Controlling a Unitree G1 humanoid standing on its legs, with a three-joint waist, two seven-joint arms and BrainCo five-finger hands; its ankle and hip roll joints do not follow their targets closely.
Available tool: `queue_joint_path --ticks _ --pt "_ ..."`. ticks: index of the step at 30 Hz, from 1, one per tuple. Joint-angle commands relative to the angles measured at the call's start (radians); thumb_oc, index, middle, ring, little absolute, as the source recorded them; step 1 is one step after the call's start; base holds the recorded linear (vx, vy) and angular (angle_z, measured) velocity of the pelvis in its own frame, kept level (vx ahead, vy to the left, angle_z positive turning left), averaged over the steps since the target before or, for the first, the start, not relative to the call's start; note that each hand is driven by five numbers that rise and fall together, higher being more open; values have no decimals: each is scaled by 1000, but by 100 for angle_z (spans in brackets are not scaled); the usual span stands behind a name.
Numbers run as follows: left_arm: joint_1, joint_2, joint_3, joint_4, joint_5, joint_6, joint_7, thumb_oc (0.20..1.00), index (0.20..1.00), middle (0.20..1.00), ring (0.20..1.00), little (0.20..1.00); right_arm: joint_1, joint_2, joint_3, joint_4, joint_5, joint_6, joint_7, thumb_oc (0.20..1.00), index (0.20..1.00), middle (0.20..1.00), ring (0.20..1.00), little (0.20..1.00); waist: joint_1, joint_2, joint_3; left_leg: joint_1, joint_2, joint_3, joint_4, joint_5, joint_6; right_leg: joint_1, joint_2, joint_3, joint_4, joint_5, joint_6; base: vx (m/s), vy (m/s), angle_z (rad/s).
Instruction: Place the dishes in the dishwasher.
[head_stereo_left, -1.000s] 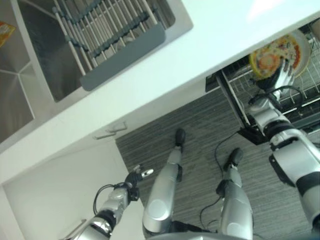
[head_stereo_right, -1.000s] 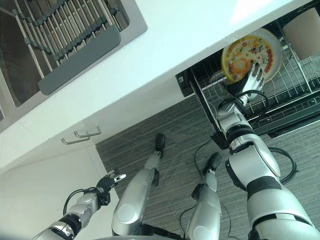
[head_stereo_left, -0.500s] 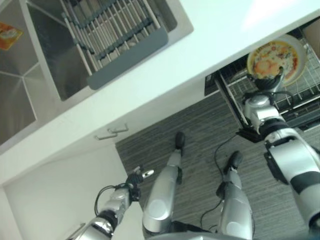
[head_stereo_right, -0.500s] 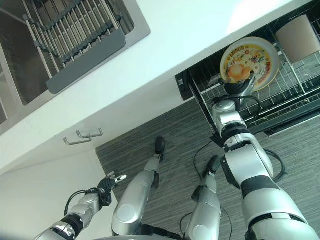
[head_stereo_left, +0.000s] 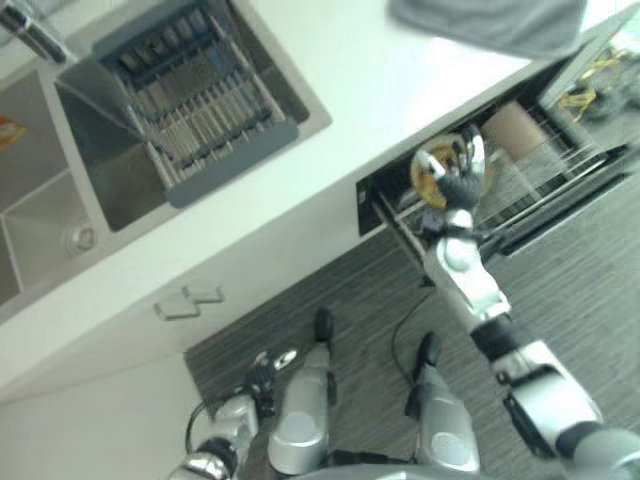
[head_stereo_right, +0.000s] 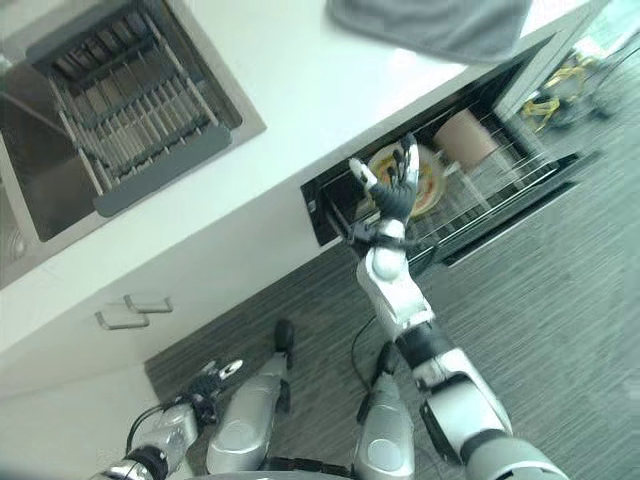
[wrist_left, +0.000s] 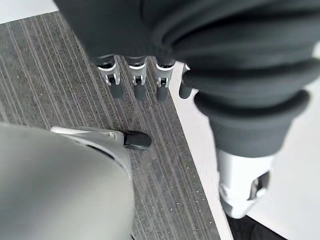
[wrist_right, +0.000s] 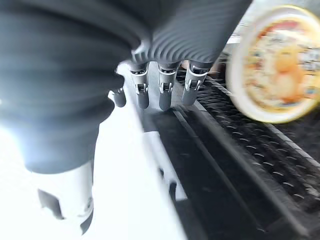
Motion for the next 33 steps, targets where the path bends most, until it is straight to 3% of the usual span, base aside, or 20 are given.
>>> queue_joint_path --ticks 1,5,6,8,13,19,22,26,27,31,32,33 --pt "22 -14 -45 42 12 -14 26 1000 1000 1000 1000 1000 -41 -25 -29 -49 -41 -47 -21 1000 1000 1000 1000 1000 18 27 -28 38 69 23 85 -70 -31 8 -66 -20 127 -55 13 102 -61 -12" --pt "87 -41 -15 64 53 -13 36 1000 1000 1000 1000 1000 45 -59 -76 -117 -56 -27 -6 1000 1000 1000 1000 1000 -4 10 -110 118 83 44 77 -85 -33 95 -43 -17 90 -62 1 168 -71 -12" --pt "126 -49 12 86 73 8 31 1000 1000 1000 1000 1000 114 -106 -110 -173 -45 0 62 1000 1000 1000 1000 1000 -22 0 -177 181 94 65 50 -86 -37 155 -32 -16 59 -63 1 225 -87 -20" --pt "132 -48 27 89 84 6 26 1000 1000 1000 1000 1000 138 -123 -130 -193 -46 -18 93 1000 1000 1000 1000 1000 -30 -2 -188 200 99 71 42 -86 -38 172 -29 -16 52 -64 2 112 -54 -24" --pt "149 -50 64 85 63 15 8 1000 1000 1000 1000 1000 288 -169 -260 -217 -24 -59 59 1000 1000 1000 1000 1000 -73 -4 -225 256 101 99 35 -107 -33 214 -22 -1 33 -66 6 79 -34 -10" --pt "174 -39 78 101 67 32 -16 1000 1000 1000 1000 1000 364 -151 -449 -56 115 -137 8 1000 1000 1000 1000 1000 -94 -1 -242 281 97 117 37 -123 -30 232 -21 -2 1 -51 15 61 -45 -9" --pt "173 -31 62 114 56 50 -19 1000 1000 1000 1000 1000 365 -147 -502 31 146 -137 -31 1000 1000 1000 1000 1000 -91 1 -243 285 92 115 40 -131 -29 234 -21 -3 -11 -42 20 83 -47 -3" --pt "166 -18 30 122 32 97 -22 1000 1000 1000 1000 1000 376 -89 -530 274 365 -173 40 1000 1000 1000 1000 1000 -70 11 -233 273 78 92 48 -141 -24 230 -27 -9 -29 -26 28 114 -28 7" --pt "160 -14 12 109 34 120 -24 1000 1000 1000 1000 1000 359 -64 -507 354 461 -161 106 1000 1000 1000 1000 1000 -54 18 -228 265 70 78 49 -144 -22 223 -32 -14 -34 -20 31 84 -3 12" --pt "141 -15 -24 101 28 130 -30 1000 1000 1000 1000 1000 313 -28 -461 445 615 -170 179 1000 1000 1000 1000 1000 -35 34 -210 220 66 58 68 -144 -21 181 -45 -15 -20 -18 33 -45 30 16" --pt "87 -17 -67 90 5 136 -29 1000 1000 1000 1000 1000 233 -5 -447 544 784 -224 258 1000 1000 1000 1000 1000 -11 51 -170 151 59 35 88 -140 -23 125 -62 -16 -11 -6 40 -245 70 34" --pt "52 -18 -91 80 -4 146 -24 1000 1000 1000 1000 1000 175 7 -433 577 836 -230 301 1000 1000 1000 1000 1000 0 58 -140 115 54 21 95 -136 -24 97 -71 -12 -7 3 44 -291 81 24"
